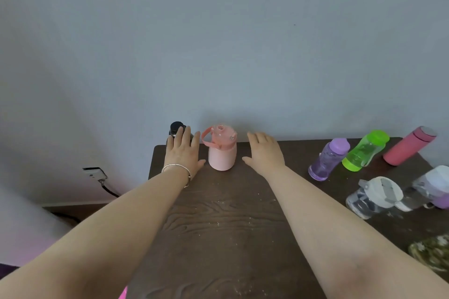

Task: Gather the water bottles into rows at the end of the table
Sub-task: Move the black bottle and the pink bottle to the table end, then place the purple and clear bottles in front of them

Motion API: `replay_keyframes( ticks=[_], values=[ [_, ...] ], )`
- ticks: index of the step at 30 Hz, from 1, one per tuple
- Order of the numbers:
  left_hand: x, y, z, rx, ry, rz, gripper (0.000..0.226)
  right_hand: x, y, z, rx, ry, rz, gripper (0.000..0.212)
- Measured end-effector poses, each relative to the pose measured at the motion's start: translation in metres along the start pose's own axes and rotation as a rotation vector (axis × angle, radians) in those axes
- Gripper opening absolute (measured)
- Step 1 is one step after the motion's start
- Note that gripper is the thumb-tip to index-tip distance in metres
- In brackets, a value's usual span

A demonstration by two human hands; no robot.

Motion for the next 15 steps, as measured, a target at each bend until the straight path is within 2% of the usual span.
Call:
replay_keyframes(
  ticks=[4, 15],
  values=[
    [-0.01, -0.033, 0.005, -0.003, 0.026, -0.065, 0.095, -0.03, -0.032, 0.019, -0.045, -0.023, -0.052, 0.074],
    [-0.027, -0.15, 0.025, 0.005, 0.046, -0.128, 0.09, -0.107, -0.15, 0.059, -0.038, -0.044, -0.18, 0.08]
  ],
)
Point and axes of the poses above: each hand's wrist, its own x-axis towards the middle knuckle, its own z-axis out of the back of the hand, y = z × x, the point moved 9 cm from there along x, towards the middle knuckle, and after that the axes turned 12 degrees about -y, right-handed, at the moved point
